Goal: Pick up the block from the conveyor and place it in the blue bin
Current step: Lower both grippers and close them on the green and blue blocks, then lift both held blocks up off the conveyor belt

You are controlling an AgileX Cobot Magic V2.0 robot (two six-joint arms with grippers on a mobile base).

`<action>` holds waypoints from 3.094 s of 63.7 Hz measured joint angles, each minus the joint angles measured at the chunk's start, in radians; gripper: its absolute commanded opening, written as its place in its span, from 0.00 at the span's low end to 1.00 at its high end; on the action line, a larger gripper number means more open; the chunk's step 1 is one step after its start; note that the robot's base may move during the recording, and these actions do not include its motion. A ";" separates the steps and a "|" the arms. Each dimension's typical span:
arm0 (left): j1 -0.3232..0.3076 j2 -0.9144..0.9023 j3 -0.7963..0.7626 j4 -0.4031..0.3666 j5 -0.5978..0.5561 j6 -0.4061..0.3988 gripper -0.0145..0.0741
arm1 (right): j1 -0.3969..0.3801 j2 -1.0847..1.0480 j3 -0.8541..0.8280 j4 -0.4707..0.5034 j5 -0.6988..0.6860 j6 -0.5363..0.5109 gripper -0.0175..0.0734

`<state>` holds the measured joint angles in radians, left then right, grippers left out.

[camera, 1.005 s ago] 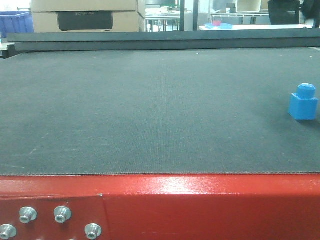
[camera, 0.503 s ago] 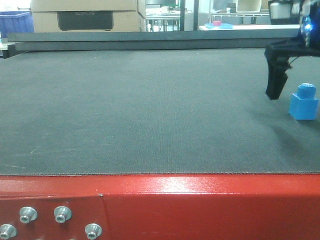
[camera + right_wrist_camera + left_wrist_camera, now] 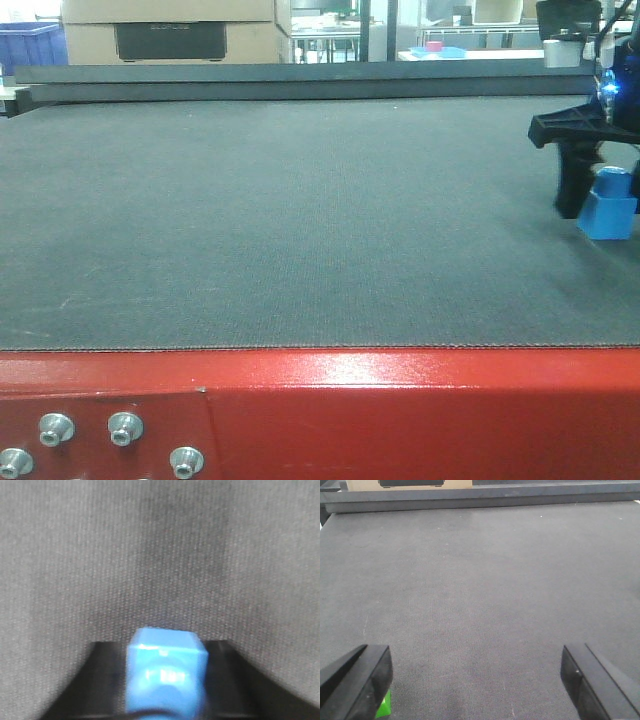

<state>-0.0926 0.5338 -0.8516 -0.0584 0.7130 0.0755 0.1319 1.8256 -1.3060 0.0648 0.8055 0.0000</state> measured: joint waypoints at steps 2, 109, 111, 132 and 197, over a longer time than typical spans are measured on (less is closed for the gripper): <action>0.000 0.000 0.000 0.000 0.002 0.000 0.83 | 0.000 0.000 0.000 0.000 0.000 0.000 0.17; 0.307 1.161 -0.322 0.174 0.082 0.055 0.83 | 0.187 -0.517 0.210 0.037 -0.093 0.000 0.01; 0.307 1.168 -0.322 0.171 0.078 0.055 0.83 | 0.187 -0.517 0.210 0.037 -0.093 0.000 0.01; 0.307 1.200 -0.322 0.145 0.012 0.055 0.78 | 0.187 -0.517 0.210 0.037 -0.119 0.000 0.01; 0.012 0.951 -0.453 0.074 0.112 0.055 0.04 | 0.065 -0.541 0.239 0.039 -0.123 0.000 0.01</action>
<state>-0.0806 1.4851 -1.3043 0.0156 0.8254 0.1307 0.1967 1.2851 -1.0670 0.1034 0.6821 0.0000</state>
